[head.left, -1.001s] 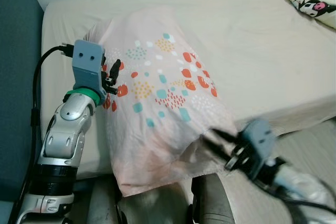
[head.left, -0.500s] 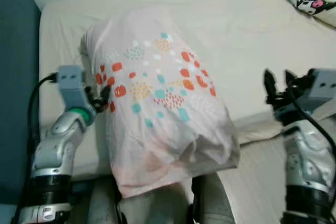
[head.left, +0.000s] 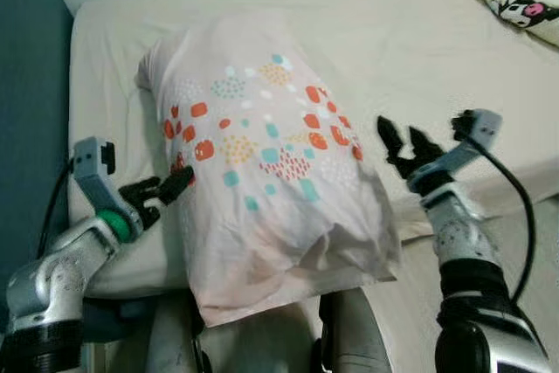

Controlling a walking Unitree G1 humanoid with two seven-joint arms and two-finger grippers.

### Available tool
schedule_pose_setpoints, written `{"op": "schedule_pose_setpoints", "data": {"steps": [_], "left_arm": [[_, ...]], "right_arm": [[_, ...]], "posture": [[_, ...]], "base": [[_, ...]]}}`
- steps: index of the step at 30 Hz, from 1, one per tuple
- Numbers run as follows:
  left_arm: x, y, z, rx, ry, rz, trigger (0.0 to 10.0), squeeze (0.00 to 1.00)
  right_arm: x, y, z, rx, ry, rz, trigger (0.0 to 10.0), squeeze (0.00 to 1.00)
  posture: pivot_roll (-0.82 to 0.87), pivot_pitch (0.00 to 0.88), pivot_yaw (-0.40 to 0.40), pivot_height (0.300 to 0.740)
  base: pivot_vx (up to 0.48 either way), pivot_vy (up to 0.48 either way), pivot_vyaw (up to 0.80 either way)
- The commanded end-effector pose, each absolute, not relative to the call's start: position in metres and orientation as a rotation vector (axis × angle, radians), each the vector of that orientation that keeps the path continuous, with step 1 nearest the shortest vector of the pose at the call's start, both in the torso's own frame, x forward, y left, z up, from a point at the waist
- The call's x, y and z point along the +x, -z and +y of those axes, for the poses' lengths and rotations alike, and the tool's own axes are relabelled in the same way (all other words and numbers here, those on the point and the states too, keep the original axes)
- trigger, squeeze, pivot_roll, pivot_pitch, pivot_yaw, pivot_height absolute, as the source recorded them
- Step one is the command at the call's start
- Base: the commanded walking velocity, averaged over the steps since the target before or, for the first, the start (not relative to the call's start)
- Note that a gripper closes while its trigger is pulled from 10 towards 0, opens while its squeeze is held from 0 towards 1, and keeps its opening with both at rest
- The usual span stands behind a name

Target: Clean up the room

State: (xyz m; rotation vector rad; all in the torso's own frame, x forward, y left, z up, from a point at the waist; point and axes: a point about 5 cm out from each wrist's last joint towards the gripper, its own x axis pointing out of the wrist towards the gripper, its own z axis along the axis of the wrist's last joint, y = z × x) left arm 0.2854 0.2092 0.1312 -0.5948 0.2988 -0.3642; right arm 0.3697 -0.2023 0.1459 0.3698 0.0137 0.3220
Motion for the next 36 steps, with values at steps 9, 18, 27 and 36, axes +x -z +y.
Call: {"op": "schedule_pose_setpoints", "data": {"steps": [9,18,27,36], "left_arm": [[0.293,-0.083,0.141,-0.73,0.409,0.454,10.0,0.0],[0.308,-0.093,0.096,-0.807,0.461,0.438,7.7,0.0],[0.303,-0.097,0.09,-0.693,0.514,0.415,0.0,0.0],[0.296,-0.107,0.109,-0.584,0.527,0.399,0.0,0.0]], "right_arm": [[0.363,-0.104,-0.204,0.279,-0.34,0.271,10.0,0.0],[0.362,-0.095,-0.194,0.318,-0.371,0.339,8.9,0.0],[0.365,-0.097,-0.188,0.388,-0.359,0.335,0.0,0.0],[0.367,-0.099,-0.189,0.445,-0.348,0.305,0.0,0.0]], "posture": [[0.07,0.229,0.022,0.582],[0.07,0.249,0.02,0.582],[0.07,0.243,0.029,0.582],[0.07,0.224,0.04,0.582]], "base": [[0.0,0.0,0.0],[0.0,0.0,0.0],[0.0,0.0,0.0],[0.0,0.0,0.0]]}}
